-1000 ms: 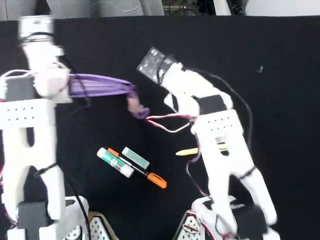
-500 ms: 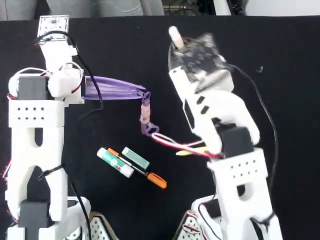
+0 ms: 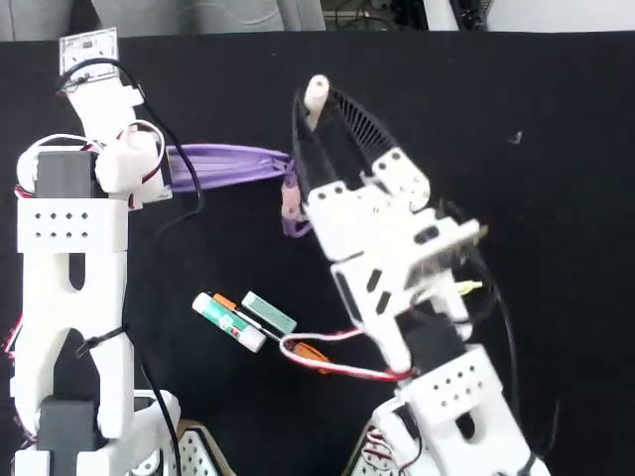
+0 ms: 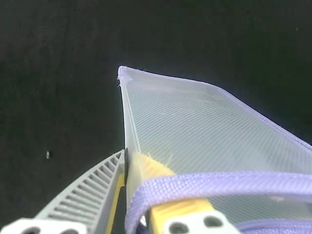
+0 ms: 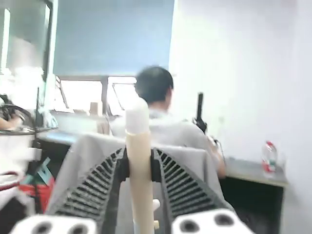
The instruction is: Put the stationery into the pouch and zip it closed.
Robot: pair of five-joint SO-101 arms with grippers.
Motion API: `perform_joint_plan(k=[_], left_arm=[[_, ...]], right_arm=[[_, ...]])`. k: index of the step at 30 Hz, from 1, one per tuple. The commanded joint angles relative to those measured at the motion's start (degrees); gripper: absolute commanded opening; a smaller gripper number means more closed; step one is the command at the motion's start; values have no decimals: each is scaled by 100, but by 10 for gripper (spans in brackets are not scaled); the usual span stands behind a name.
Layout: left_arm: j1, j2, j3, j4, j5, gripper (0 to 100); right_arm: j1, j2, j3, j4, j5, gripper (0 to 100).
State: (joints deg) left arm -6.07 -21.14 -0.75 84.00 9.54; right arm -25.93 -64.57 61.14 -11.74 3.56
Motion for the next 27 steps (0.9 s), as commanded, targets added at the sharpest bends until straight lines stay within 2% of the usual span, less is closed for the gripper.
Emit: perform_joint_plan(k=[1,7,11,14,17,27], left_arm=[[13,-35,-418,-53,264,29],[57,-35,-505,-35,422,29],[277,-35,-453,-35,413,29],[303,-35,-453,-35,413,29],[295,-35,-453,-35,422,29],[286,-35,-453,-35,422,29]], right_arm=[[-290,-523,233,-554,-53,11],[-510,-620,277,-686,-70,11],[-695,-585,400,-703,-624,11],[-703,-409,629,-1222,-800,11],[-695,-101,831,-1776,-800,11],[-703,1411,963,-2400,-809,11]])
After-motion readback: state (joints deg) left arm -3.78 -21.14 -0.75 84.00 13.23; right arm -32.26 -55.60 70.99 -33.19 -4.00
